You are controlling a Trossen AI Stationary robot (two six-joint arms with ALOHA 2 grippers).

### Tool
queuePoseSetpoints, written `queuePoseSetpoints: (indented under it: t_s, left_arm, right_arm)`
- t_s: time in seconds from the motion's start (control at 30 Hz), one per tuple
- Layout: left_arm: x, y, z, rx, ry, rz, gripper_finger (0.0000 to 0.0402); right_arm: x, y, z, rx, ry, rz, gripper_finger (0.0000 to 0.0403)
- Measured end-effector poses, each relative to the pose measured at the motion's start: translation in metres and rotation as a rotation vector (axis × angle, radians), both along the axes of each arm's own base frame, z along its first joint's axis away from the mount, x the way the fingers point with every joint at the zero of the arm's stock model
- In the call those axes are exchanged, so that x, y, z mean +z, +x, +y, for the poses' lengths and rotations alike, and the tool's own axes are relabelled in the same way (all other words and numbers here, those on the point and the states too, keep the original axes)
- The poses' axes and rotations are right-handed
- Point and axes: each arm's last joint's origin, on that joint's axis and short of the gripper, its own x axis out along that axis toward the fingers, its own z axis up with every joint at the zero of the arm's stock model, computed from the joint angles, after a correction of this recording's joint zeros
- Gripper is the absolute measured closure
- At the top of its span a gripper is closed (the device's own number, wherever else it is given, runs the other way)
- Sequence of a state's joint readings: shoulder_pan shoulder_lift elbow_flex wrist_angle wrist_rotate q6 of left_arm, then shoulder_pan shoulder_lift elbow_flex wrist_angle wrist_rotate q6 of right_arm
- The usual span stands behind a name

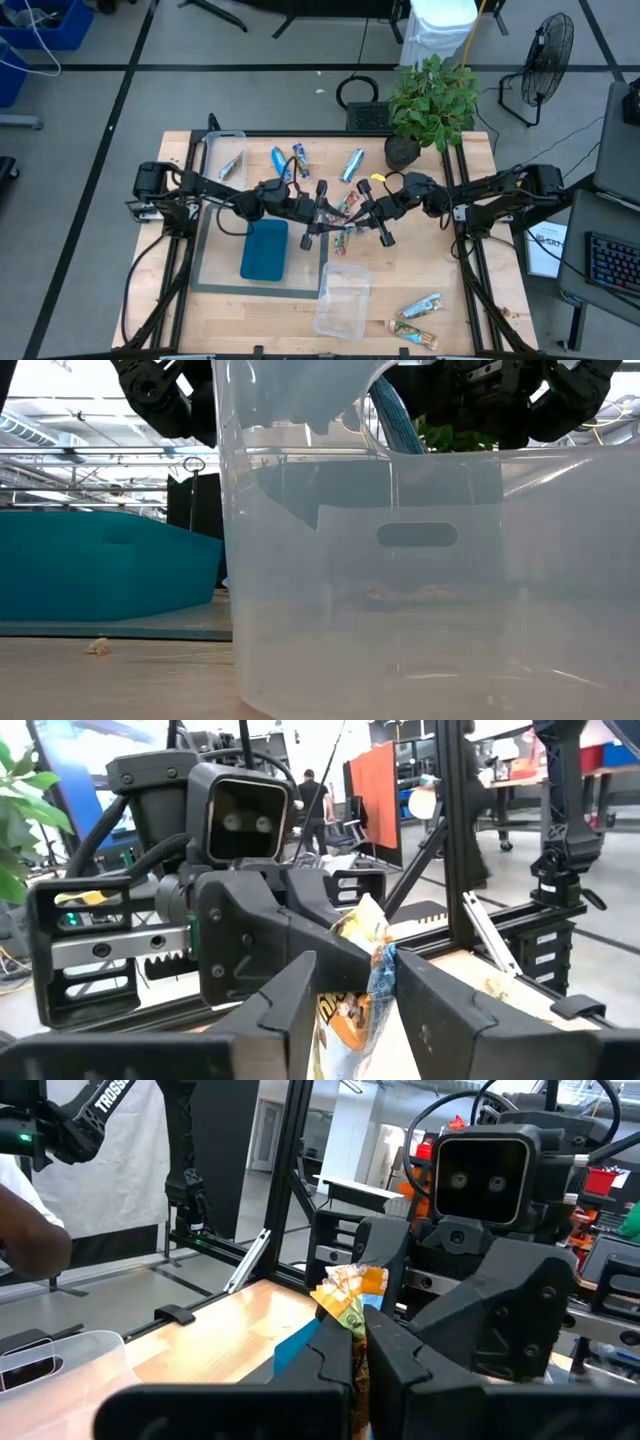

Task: Pick and place Granola Bars by type
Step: Put the yellow granola bar into the top transparent bin

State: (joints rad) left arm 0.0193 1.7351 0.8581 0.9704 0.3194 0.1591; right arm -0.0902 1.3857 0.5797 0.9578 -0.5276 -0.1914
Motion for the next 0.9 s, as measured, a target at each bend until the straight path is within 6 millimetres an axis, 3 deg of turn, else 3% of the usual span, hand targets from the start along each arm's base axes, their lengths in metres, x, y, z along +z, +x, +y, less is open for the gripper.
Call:
queuePoseSetpoints:
  t_s: [0.2, 0.47, 0.6, 0.77, 0.9]
  left_arm:
    - [0.000, -0.001, -0.001, -0.046, 0.042, -0.013, 0.0380]
    - [0.001, -0.001, -0.001, -0.071, 0.046, -0.019, 0.0399]
    - [0.000, -0.001, -0.002, -0.077, 0.043, -0.016, 0.0400]
    - [0.004, -0.002, -0.001, -0.059, 0.047, -0.023, 0.0400]
    - [0.021, -0.011, -0.004, -0.088, 0.095, -0.054, 0.0401]
  right_arm:
    - [0.000, 0.000, 0.000, 0.010, -0.001, -0.002, 0.0402]
    - [0.000, 0.000, 0.001, 0.009, 0.007, 0.003, 0.0385]
    - [0.000, -0.001, 0.001, 0.013, 0.044, 0.037, 0.0339]
    - [0.008, -0.010, 0.001, 0.001, 0.062, 0.093, 0.0252]
    - [0.017, -0.025, -0.001, -0.029, 0.077, 0.157, 0.0199]
